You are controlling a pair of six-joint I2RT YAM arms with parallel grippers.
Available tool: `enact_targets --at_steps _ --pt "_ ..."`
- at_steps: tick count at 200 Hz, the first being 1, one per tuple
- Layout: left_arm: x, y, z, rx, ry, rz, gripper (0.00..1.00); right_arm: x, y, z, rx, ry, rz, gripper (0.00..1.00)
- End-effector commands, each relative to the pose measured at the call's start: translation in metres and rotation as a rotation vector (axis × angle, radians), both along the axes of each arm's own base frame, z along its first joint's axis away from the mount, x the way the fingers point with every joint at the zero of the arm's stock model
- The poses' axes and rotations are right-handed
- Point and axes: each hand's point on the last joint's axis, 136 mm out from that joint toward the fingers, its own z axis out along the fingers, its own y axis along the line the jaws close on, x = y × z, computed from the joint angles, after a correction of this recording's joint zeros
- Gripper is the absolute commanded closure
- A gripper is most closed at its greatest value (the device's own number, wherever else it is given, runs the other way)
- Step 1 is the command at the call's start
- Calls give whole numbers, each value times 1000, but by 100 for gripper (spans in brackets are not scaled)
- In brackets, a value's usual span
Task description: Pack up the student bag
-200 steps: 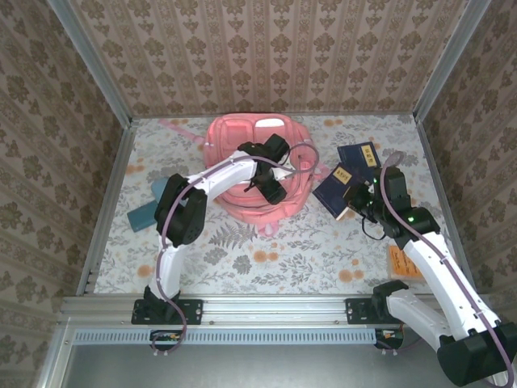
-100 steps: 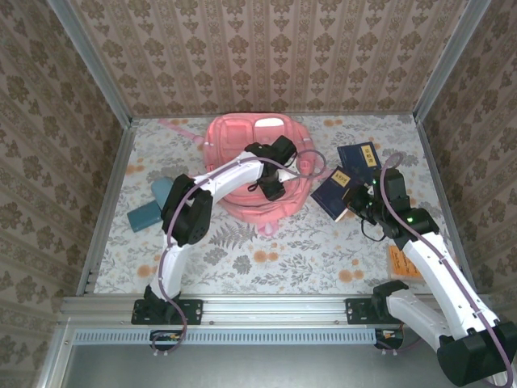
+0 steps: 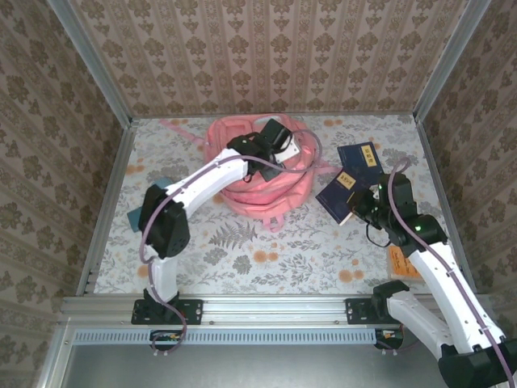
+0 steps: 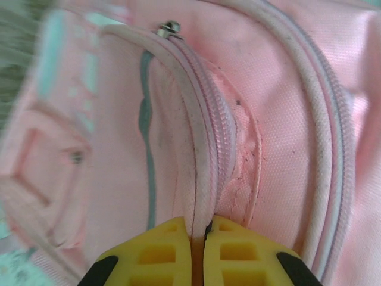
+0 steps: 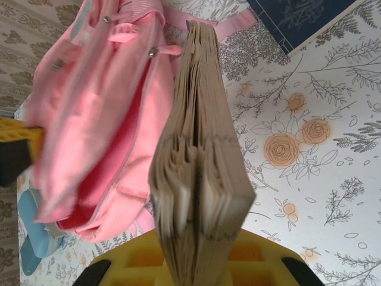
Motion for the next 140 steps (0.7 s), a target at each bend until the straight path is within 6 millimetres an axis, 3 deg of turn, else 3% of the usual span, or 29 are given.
enact_targets --at_steps 1,21,71,103,140 --pt "21 10 93 -182 -267 165 96 -3 -2 33 5 -85 5 100" --pt "25 17 114 -247 -322 233 97 -5 11 49 65 -139 66 100" --pt "28 5 122 -280 -317 265 98 -6 44 86 242 -266 205 100" --pt "25 -5 132 -284 -330 275 100 -3 58 84 314 -277 261 100" --pt "18 -8 152 -345 -324 303 100 7 67 60 379 -210 246 100"
